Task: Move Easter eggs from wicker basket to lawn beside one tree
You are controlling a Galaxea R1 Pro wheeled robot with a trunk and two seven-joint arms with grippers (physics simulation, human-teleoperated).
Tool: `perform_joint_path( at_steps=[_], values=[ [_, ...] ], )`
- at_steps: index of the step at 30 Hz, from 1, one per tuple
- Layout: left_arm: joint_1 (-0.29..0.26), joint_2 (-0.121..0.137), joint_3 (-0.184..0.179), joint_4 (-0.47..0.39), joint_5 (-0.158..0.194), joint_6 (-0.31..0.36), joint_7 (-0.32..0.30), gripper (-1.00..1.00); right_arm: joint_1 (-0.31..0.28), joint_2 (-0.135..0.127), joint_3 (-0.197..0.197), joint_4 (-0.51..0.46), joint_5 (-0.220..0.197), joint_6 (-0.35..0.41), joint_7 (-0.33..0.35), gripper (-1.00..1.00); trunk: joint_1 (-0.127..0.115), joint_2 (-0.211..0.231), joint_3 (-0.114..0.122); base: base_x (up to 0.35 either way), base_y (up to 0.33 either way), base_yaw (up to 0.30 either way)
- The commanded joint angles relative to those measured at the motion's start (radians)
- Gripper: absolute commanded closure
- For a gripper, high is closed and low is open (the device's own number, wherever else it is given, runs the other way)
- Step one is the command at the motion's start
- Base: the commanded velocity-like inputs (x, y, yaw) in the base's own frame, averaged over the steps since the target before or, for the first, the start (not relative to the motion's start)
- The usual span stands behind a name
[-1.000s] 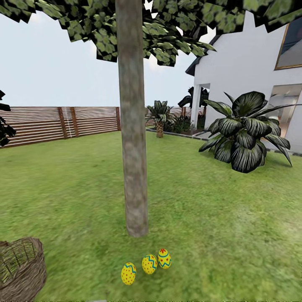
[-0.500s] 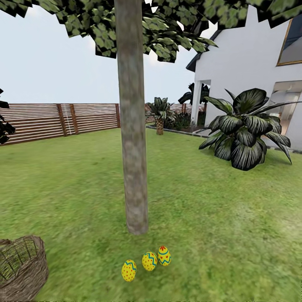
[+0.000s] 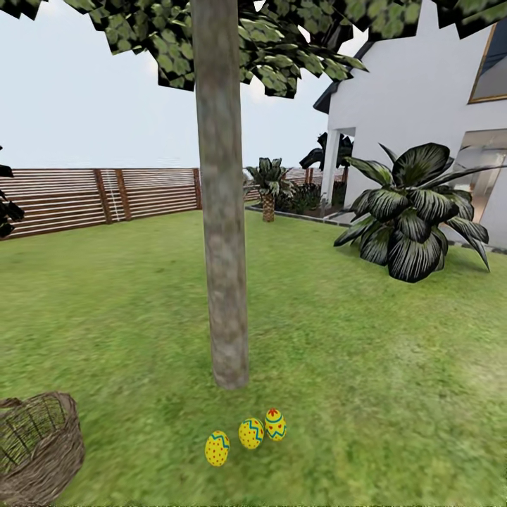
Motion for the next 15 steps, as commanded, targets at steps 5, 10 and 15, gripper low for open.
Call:
perform_joint_path(
  at_steps=[5, 10, 15],
  values=[
    [0.004, 0.0, -0.009, 0.001, 0.008, -0.004, 0.005, -1.0, 0.0, 0.001, -0.002, 0.008, -0.008, 0.004, -0.003, -1.0, -0.019, 0.034, 0.006, 0.0, 0.0, 0.0],
    [0.006, 0.0, -0.009, 0.001, 0.007, -0.003, 0.005, -1.0, 0.0, 0.001, -0.002, 0.01, -0.008, 0.004, -0.003, -1.0, -0.038, 0.069, 0.016, 0.0, 0.0, 0.0],
    [0.006, 0.0, -0.01, 0.001, 0.007, -0.003, 0.005, -1.0, 0.0, 0.001, -0.001, 0.011, -0.007, 0.004, -0.003, -1.0, -0.057, 0.104, 0.031, 0.0, 0.0, 0.0]
  ],
)
